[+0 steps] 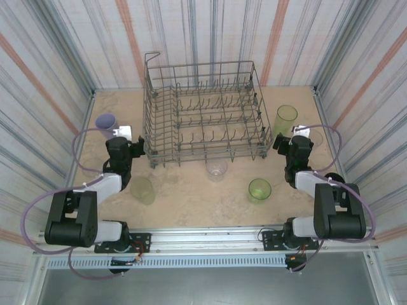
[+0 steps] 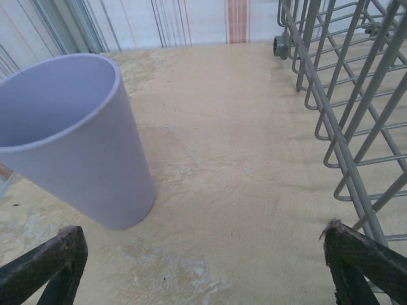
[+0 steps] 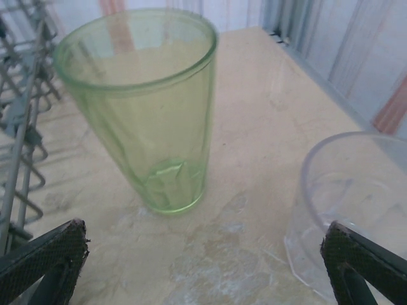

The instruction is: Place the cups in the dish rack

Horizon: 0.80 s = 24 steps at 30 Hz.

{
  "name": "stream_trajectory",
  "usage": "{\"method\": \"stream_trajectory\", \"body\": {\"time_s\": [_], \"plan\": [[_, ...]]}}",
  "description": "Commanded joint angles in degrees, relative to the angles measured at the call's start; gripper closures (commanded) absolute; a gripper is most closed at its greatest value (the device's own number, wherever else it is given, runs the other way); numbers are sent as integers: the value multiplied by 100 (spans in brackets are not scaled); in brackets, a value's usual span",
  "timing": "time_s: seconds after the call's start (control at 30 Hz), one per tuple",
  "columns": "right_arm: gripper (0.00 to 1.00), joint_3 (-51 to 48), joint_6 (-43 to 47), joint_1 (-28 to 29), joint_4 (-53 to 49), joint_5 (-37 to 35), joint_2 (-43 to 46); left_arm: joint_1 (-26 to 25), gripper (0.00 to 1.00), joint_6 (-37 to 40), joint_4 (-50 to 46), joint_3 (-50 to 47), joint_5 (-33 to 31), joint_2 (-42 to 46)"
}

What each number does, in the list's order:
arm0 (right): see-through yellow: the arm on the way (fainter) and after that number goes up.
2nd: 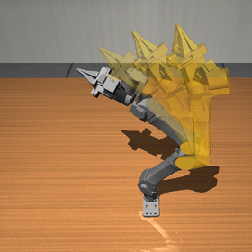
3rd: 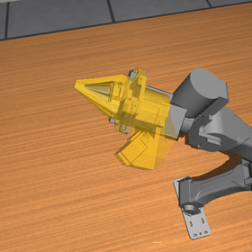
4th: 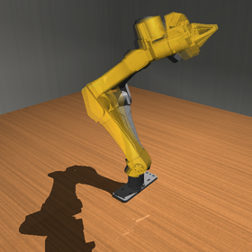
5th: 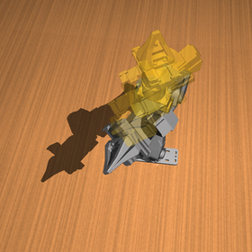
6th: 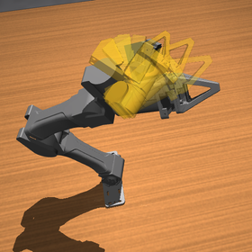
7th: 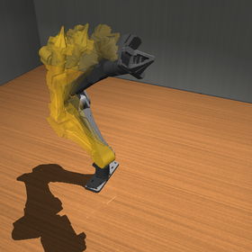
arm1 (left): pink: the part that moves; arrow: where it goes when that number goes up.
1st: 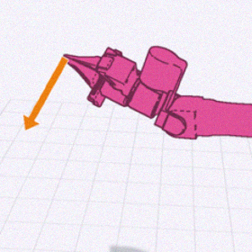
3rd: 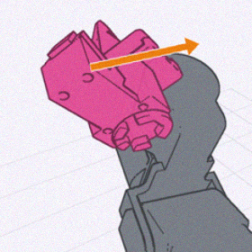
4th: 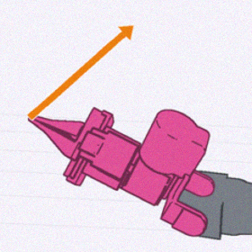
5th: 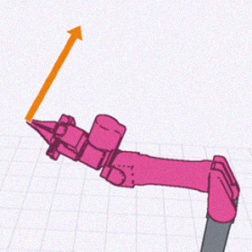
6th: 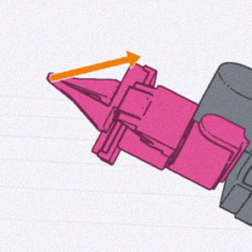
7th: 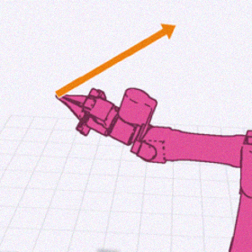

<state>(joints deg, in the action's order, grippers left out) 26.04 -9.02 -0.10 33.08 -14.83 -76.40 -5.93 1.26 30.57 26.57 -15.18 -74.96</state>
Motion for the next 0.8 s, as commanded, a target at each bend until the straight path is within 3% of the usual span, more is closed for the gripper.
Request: {"method": "stream_trajectory", "body": {"time_s": [0.0,0.13,0.47,0.63,0.77], "plan": [[1,554,-738,18,-1136,-755,336,-91,1,-188,-426,303,-354,349],[1,1165,-1405,10,-2226,-975,458,-238,1,-221,-1036,673,-601,613],[1,2001,-1805,40,-3619,-405,686,-325,1,-628,-2832,1498,-1519,1378],[1,2277,-1976,71,-4193,-86,818,-321,1,-1314,-4445,2173,-1752,1667],[1,2503,-2009,119,-4580,199,918,-314,1,-1851,-5912,2783,-1479,1792]]}}
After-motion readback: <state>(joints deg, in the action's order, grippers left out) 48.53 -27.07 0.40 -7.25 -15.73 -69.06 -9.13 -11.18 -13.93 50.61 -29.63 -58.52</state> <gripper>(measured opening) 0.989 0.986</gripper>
